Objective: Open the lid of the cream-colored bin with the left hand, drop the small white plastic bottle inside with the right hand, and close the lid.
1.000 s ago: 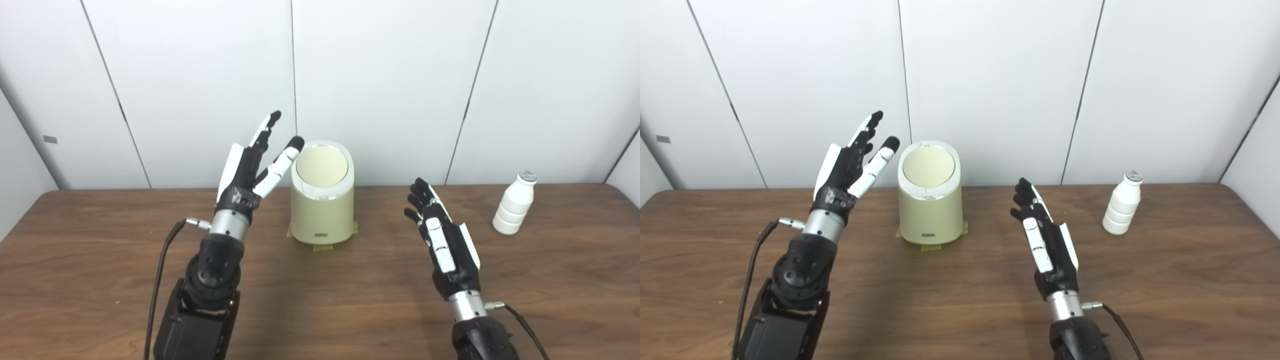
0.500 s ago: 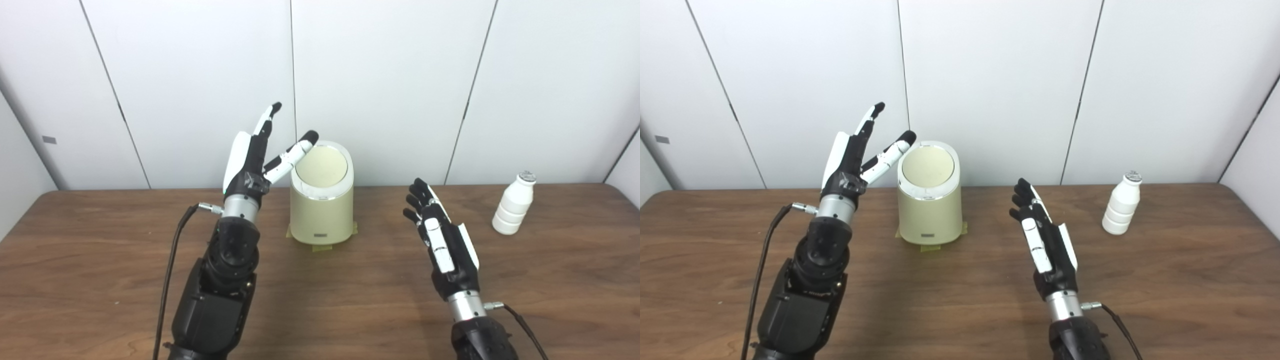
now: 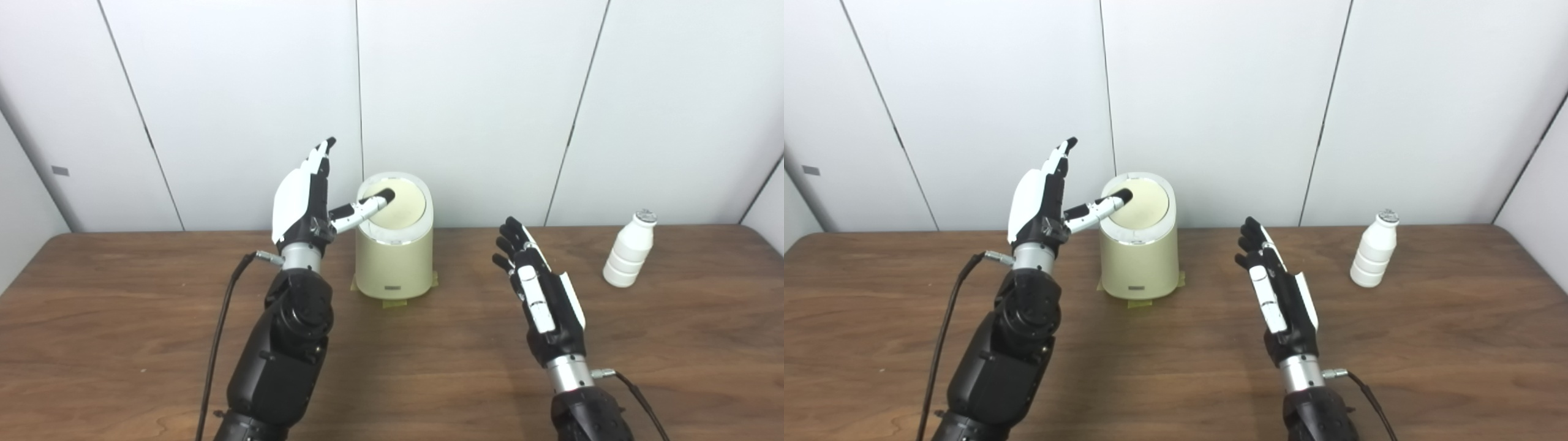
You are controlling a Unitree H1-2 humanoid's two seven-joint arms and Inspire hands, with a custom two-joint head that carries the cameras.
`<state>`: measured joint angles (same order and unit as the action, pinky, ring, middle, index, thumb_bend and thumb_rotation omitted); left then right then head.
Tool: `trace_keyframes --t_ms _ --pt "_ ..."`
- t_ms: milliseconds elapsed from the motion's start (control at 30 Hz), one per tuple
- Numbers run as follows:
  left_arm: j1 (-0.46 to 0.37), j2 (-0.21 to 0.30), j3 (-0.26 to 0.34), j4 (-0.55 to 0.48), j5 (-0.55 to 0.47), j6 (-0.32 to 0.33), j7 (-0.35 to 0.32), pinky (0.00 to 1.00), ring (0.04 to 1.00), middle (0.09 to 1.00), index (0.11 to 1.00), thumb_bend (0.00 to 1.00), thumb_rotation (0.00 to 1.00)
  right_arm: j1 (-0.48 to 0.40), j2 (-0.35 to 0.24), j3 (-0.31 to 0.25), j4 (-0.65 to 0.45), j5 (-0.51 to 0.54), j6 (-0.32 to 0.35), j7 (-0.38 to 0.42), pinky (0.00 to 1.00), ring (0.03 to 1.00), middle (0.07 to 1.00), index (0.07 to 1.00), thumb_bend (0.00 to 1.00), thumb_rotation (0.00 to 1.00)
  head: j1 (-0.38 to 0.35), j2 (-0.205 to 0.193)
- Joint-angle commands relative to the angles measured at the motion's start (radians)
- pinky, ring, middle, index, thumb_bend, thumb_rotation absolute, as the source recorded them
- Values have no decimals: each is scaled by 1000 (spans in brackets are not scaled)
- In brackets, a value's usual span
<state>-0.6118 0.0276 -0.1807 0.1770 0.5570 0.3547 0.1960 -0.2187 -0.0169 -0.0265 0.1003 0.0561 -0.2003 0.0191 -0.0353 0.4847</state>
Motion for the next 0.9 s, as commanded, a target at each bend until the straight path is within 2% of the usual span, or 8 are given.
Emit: trace_keyframes --t_ms 0,300,533,700,867 --pt "-70 1 -11 -3 43 -13 32 1000 1000 1000 1000 888 449 -34 3 -2 -31 8 -19 2 884 930 936 926 175 853 -1 0" --pt "-104 3 -32 46 87 14 29 1000 1000 1000 1000 891 430 -34 7 4 -39 -5 -12 -4 889 934 940 931 188 856 -12 3" --pt "-109 -6 -48 83 96 1 50 1000 1000 1000 1000 908 453 -35 10 6 -35 -17 -20 -15 887 929 939 931 217 824 -18 4" --pt "-113 -6 -60 94 106 16 56 1000 1000 1000 1000 801 458 -37 11 8 -33 -17 -29 -19 887 933 940 931 204 826 -21 5" --pt "-120 -8 -64 108 119 23 60 1000 1000 1000 1000 762 476 -37 12 12 -39 -17 -29 -18 893 934 942 933 213 840 -23 4"
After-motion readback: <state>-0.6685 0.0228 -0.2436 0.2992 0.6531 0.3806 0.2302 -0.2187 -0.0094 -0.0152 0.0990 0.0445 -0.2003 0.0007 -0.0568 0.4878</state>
